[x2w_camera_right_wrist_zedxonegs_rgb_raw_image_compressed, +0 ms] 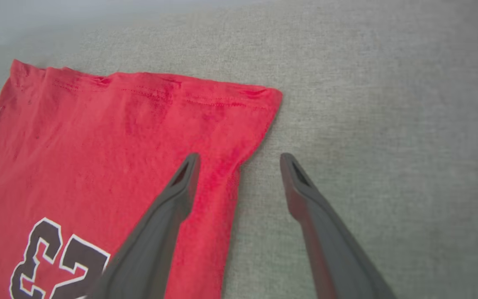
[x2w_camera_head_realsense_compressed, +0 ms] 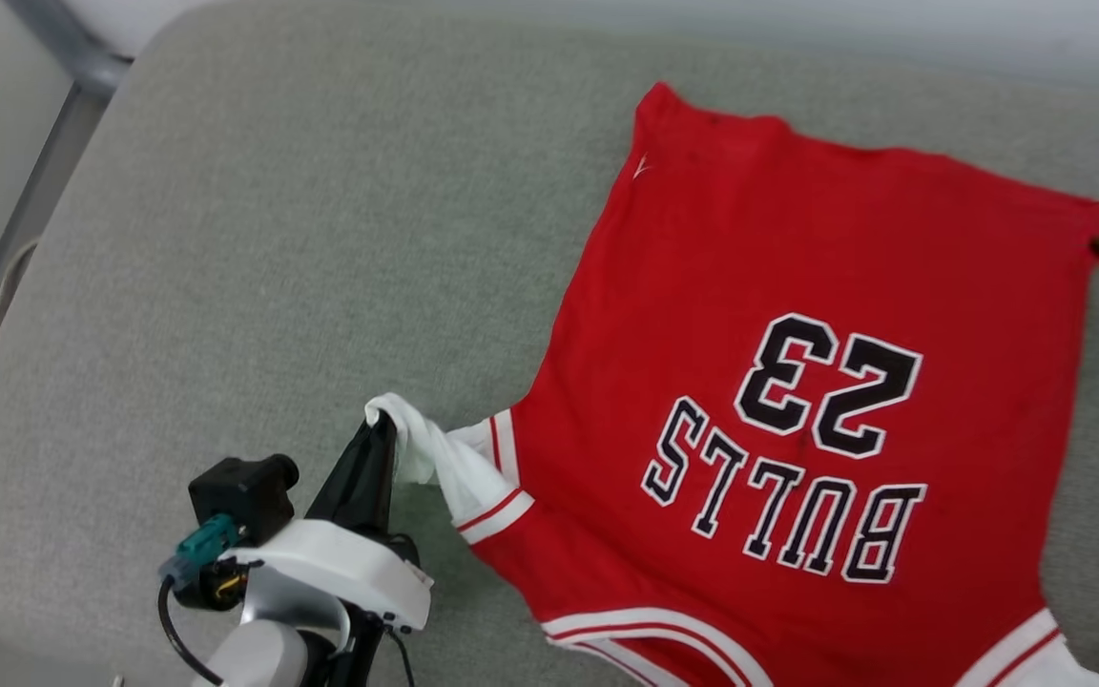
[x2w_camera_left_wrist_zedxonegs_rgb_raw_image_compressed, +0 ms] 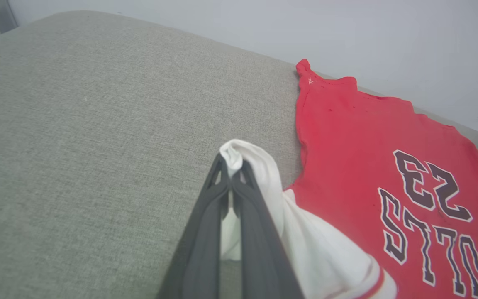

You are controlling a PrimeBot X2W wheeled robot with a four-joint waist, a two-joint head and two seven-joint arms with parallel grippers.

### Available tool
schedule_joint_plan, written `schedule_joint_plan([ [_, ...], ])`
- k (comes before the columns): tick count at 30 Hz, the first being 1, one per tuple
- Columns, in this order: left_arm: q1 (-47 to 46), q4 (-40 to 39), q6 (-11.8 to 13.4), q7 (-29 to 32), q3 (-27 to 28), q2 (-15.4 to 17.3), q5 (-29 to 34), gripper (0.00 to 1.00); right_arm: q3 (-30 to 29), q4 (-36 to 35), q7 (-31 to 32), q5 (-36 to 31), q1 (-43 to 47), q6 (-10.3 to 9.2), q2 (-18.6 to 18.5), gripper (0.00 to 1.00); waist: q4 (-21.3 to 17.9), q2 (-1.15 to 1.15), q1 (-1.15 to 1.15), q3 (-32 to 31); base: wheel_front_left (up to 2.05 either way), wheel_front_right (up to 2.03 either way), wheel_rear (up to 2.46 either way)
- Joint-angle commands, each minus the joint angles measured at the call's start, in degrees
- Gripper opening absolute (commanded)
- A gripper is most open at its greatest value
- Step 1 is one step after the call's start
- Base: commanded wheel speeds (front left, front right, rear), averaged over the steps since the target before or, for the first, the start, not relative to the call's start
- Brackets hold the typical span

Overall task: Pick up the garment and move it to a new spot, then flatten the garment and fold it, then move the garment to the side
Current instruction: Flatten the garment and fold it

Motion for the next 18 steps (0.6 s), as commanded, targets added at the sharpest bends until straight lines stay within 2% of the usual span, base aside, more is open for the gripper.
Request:
schedule_joint_plan([
  [1, -1.35, -0.80, -0.33, -0.48, -0.14, 0.19, 0.72, 0.00, 0.50, 0.75, 1.41, -1.03, -2.86, -0.04, -0.02, 1.00, 3.02, 0.00, -0.02, 4.15, 0.00, 0.00, 0.00],
  [9, -4.74, -3.95, -0.71, -0.61, -2.30, -0.98, 2.49, 0.00, -0.32, 6.39, 6.33, -6.93, -12.01, -0.04, -1.24, 1.00, 5.82, 0.00, -0.02, 10.13, 0.00, 0.00, 0.00],
  [14, -5.52, -4.62, -0.83, -1.11, -2.90, -1.31, 2.79, 0.00, 1.52, 11.30, 11.58, -9.24, -11.03, -0.04, -0.04, 1.00, 6.06, 0.00, -0.02, 11.87, 0.00, 0.00, 0.00],
  [15, -5.42, -4.55, -0.81, -1.15, -2.90, -1.33, 2.76, 0.00, 2.44, 12.65, 13.55, -10.72, -9.87, -0.04, -0.30, 0.56, 6.06, 0.00, -0.02, 11.96, 0.00, 0.00, 0.00],
  [16, -5.35, -4.41, -0.77, -1.23, -2.91, -1.34, 2.70, 0.00, 2.77, 14.12, 15.58, -11.54, -8.86, -0.07, -0.29, 0.20, 6.03, 0.00, -0.02, 11.96, 0.00, 0.00, 0.00],
  [17, -5.33, -4.29, -0.73, -1.28, -2.92, -1.38, 2.64, 0.00, 2.46, 14.90, 16.72, -11.58, -8.44, -0.07, 0.13, 0.00, 6.00, 0.00, -0.02, 11.92, 0.00, 0.00, 0.00],
  [18, -5.35, -4.06, -0.74, -1.14, -3.07, -1.36, 2.60, 0.00, 1.83, 15.50, 17.64, -11.09, -8.30, -0.07, 0.72, 0.00, 5.98, 0.00, -0.02, 11.83, 0.00, 0.00, 0.00],
])
